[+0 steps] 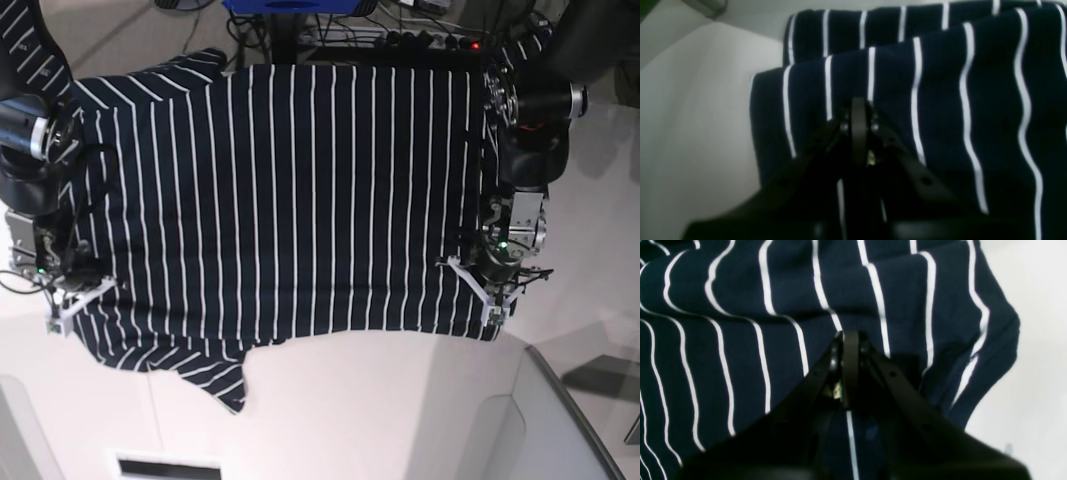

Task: Layout the t-shirt on the table in an organized manner, then fold the t-shirt properly
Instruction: 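Drag the shirt sides with both grippers to straighten the body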

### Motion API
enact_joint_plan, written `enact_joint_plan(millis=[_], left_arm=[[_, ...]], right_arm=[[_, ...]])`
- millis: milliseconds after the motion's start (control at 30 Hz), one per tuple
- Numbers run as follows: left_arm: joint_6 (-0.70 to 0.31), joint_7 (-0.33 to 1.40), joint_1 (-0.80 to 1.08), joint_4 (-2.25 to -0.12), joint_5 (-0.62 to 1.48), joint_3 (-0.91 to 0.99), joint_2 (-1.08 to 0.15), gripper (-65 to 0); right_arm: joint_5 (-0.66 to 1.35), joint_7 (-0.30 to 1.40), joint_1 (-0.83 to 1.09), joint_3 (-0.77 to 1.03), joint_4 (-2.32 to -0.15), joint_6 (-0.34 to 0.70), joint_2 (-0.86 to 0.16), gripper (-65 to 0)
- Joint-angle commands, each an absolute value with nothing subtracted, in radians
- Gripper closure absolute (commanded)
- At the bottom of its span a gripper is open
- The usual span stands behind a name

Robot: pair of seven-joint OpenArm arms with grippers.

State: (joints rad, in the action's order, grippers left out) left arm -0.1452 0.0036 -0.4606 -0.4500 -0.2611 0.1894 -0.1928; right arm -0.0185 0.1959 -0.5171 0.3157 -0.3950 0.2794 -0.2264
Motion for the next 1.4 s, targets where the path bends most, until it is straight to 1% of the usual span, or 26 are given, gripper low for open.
enact_joint_plan(millis=[0,100,233,300,367,433,533,600,700,767,867,1033,1100,1233,1367], left_arm=[[-0.139,0.015,-0.507,-0.424,-0.262,0.191,-0.200,0.0],[-0.137,-0.056,-0.539,-0.361,-0.262,0.191,-0.200,0.0],[-0.137,-0.054,-0.575,-0.364,-0.257,0.193,-0.196,0.0],[-0.137,-0.054,-0.581,-0.394,-0.219,0.193,-0.194,0.0],[-0.137,-0.035,-0.572,-0.453,-0.154,0.193,-0.194,0.0],[-0.137,0.056,-0.542,-0.549,-0.102,0.191,-0.199,0.0],[-0.139,0.179,-0.433,-0.777,-0.061,0.189,-0.199,0.0],[-0.139,0.249,-0.337,-0.944,-0.058,0.183,-0.196,0.0],[-0.139,0.323,-0.199,-1.133,-0.056,0.182,-0.194,0.0],[-0.139,0.340,-0.130,-1.194,-0.056,0.180,-0.193,0.0],[-0.139,0.340,-0.051,-1.234,-0.056,0.189,-0.194,0.0],[-0.139,0.337,0.035,-1.234,-0.056,0.193,-0.199,0.0],[-0.139,0.337,0.047,-1.230,-0.056,0.193,-0.200,0.0],[-0.139,0.335,0.036,-1.178,-0.056,0.193,-0.200,0.0],[-0.139,0.334,-0.001,-1.133,-0.058,0.191,-0.200,0.0]], right_arm=[[-0.027,0.194,-0.553,0.311,-0.401,0.278,-0.232,0.0],[-0.028,0.193,-0.576,0.311,-0.401,0.278,-0.249,0.0],[-0.027,0.194,-0.595,0.311,-0.407,0.278,-0.277,0.0],[-0.025,0.197,-0.598,0.312,-0.423,0.278,-0.292,0.0],[-0.024,0.239,-0.573,0.320,-0.530,0.282,-0.292,0.0],[-0.021,0.344,-0.506,0.323,-0.696,0.282,-0.292,0.0],[-0.019,0.533,-0.369,0.323,-1.007,0.282,-0.282,0.0],[-0.019,0.648,-0.288,0.323,-1.193,0.282,-0.237,0.0],[-0.019,0.769,-0.180,0.323,-1.372,0.282,-0.194,0.0],[-0.019,0.811,-0.139,0.323,-1.423,0.282,-0.166,0.0],[-0.019,0.829,-0.087,0.323,-1.429,0.282,-0.140,0.0],[-0.021,0.825,-0.035,0.323,-1.409,0.282,-0.110,0.0],[-0.021,0.808,-0.044,0.323,-1.336,0.282,-0.110,0.0],[-0.025,0.691,-0.081,0.323,-1.155,0.282,-0.117,0.0],[-0.024,0.631,-0.110,0.323,-1.035,0.282,-0.142,0.0]])
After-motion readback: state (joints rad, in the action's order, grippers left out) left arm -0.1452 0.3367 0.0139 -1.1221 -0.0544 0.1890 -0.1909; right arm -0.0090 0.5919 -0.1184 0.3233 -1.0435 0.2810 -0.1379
